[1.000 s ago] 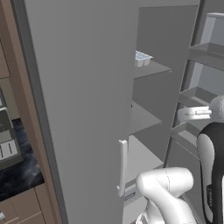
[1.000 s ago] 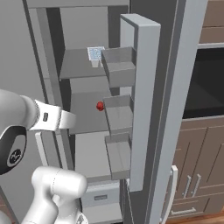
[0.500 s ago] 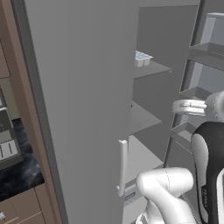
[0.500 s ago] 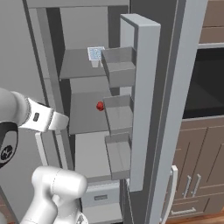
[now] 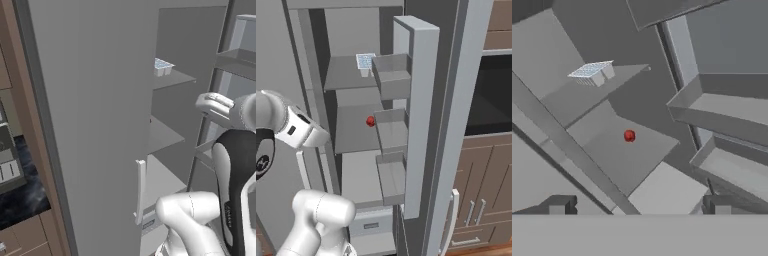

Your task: Open the freezer door, pick up the ice cube tray from the freezer, and place it on the dining counter.

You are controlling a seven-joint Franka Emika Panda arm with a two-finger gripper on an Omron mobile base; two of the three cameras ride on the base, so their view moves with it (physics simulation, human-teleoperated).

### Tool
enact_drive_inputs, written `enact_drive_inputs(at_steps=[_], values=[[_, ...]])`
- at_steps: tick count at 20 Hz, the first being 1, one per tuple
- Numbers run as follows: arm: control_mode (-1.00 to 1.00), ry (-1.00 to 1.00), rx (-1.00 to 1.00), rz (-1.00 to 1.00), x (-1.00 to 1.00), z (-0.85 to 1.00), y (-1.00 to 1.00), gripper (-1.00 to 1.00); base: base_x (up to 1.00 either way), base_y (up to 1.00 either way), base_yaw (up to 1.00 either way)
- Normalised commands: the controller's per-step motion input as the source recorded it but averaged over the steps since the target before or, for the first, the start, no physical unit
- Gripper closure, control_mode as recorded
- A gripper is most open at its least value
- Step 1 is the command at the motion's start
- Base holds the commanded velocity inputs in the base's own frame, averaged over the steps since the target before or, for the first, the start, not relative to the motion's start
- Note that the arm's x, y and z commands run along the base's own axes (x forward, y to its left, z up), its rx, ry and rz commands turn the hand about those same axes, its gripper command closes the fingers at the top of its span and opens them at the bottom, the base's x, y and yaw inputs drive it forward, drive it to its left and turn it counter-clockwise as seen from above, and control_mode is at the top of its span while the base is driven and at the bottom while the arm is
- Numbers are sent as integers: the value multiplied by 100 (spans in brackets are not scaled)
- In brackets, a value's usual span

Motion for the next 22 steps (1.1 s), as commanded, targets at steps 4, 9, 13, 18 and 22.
enact_drive_inputs(at_steps=[4,9,13,18,22], values=[[-100,-8,30,-11,6,11,0,-100,0,0,0],[-100,-11,29,-6,0,4,0,-100,0,0,0],[-100,-13,24,-6,0,0,0,-100,0,0,0],[-100,-8,8,-6,17,9,6,-100,0,0,0],[-100,1,6,-2,23,40,0,-100,0,0,0]])
